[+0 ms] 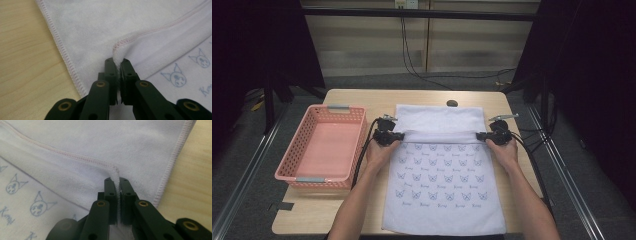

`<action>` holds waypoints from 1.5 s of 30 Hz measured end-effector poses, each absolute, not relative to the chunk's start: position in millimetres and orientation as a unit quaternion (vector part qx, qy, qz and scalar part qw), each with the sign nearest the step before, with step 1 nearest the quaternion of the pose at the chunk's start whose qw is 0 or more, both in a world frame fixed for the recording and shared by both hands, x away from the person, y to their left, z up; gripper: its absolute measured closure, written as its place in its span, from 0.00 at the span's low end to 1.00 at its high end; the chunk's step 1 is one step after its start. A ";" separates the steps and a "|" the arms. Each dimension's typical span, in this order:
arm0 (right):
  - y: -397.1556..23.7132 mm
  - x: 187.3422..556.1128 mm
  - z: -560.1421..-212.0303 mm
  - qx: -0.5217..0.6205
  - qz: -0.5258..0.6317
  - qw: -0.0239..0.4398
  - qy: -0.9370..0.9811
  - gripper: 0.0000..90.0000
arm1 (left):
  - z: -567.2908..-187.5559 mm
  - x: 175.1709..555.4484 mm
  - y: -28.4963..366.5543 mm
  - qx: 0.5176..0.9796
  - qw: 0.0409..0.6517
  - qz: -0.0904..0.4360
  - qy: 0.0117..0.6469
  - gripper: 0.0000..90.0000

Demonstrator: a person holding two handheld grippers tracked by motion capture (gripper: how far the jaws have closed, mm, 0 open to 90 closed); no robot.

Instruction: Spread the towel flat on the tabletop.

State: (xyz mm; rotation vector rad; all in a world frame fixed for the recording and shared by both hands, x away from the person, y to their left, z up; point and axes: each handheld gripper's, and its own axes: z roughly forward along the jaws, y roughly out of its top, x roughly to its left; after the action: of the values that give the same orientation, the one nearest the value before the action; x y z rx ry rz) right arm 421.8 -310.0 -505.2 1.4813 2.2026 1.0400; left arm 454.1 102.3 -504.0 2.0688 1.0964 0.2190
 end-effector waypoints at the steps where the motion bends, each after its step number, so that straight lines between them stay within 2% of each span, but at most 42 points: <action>1: -308.4 423.7 -505.5 0.515 0.361 0.149 0.763 0.97 | -503.4 454.3 103.7 0.815 0.382 0.084 0.427 0.96; 7: -322.0 423.3 -497.1 0.525 0.427 0.120 0.727 0.97 | -484.7 442.0 99.9 0.825 0.392 0.084 0.398 0.95; 10: -325.2 419.2 -480.7 0.509 0.444 0.127 0.726 0.97 | -461.7 431.4 104.5 0.804 0.438 0.077 0.394 0.95; 16: -335.8 398.3 -435.7 0.471 0.459 0.148 0.739 0.97 | -428.6 404.2 112.1 0.786 0.486 0.072 0.376 0.95; 22: -343.5 367.4 -413.4 0.447 0.471 0.140 0.747 0.97 | -406.9 375.6 113.2 0.787 0.488 0.082 0.369 0.95; 26: -341.9 349.3 -403.7 0.444 0.461 0.131 0.757 0.97 | -388.7 353.1 111.1 0.793 0.502 0.082 0.337 0.95; 28: -342.5 338.8 -394.6 0.435 0.467 0.135 0.758 0.97 | -379.1 346.6 117.3 0.792 0.503 0.095 0.331 0.95; 31: -344.8 320.2 -378.6 0.425 0.480 0.135 0.756 0.97 | -364.5 337.8 130.5 0.779 0.523 0.084 0.336 0.95; 35: -338.4 291.1 -360.8 0.398 0.485 0.145 0.765 0.97 | -350.4 313.9 138.7 0.782 0.535 0.099 0.304 0.95; 39: -333.6 264.1 -363.1 0.382 0.490 0.140 0.771 0.97 | -362.2 296.1 148.8 0.790 0.526 0.083 0.305 0.95; 45: -325.1 238.1 -412.1 0.381 0.470 0.094 0.791 0.97 | -425.6 271.5 152.6 0.820 0.474 0.041 0.317 0.94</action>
State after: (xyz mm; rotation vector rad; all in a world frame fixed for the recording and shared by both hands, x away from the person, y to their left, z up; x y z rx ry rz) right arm 238.1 -325.1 -412.1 1.1296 2.3466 1.3931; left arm 271.5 152.6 -425.6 2.0073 0.7766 0.1008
